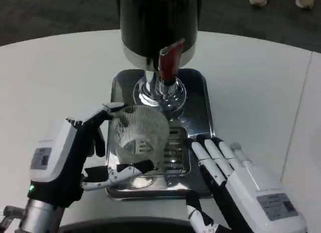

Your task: Grasp the cup under the faucet to collect the drink, then remove the cup.

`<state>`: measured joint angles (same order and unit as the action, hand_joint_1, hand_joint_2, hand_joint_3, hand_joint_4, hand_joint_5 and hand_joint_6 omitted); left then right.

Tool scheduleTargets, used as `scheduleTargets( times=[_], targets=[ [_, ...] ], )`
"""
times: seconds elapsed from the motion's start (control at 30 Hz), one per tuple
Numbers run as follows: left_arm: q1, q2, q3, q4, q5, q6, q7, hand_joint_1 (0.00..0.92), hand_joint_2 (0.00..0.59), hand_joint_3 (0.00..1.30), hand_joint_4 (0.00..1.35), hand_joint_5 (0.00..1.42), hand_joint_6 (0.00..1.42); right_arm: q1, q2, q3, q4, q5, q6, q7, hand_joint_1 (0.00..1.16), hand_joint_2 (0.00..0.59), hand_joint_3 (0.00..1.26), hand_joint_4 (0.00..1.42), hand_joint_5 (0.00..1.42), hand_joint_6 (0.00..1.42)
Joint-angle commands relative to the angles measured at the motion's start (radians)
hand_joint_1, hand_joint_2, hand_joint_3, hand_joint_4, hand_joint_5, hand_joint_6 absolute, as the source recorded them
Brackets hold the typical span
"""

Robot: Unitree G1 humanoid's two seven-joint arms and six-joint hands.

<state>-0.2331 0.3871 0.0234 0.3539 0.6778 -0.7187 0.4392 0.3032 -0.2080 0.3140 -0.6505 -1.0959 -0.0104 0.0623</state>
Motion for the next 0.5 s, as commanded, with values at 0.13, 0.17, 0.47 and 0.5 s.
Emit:
scheduleTargets(
  times=[0.13,0.17,0.47,0.5],
  targets=[
    [-0.093,-0.023,-0.076,0.077,0.033,0.026,0.084,0.584,0.105,0.94,1.0,1.09,1.21,0.042,0.001,-0.025,-0.038,0.001,0.008,0.009,0.23,0.586,0.04,0.0,0.0,0.0],
    [-0.103,-0.024,-0.085,0.089,0.037,0.03,0.093,0.584,0.105,0.94,1.0,1.09,1.21,0.045,0.002,-0.028,-0.041,0.002,0.008,0.01,0.23,0.586,0.04,0.0,0.0,0.0],
    [-0.199,-0.031,-0.155,0.222,0.06,0.05,0.18,0.584,0.105,0.94,1.0,1.09,1.19,0.061,0.006,-0.056,-0.054,0.008,0.011,0.01,0.23,0.586,0.04,0.0,0.0,0.0],
    [-0.208,-0.034,-0.161,0.234,0.059,0.055,0.187,0.584,0.105,0.94,1.0,1.09,1.19,0.063,0.006,-0.057,-0.055,0.01,0.01,0.011,0.23,0.586,0.04,0.0,0.0,0.0]
  ],
)
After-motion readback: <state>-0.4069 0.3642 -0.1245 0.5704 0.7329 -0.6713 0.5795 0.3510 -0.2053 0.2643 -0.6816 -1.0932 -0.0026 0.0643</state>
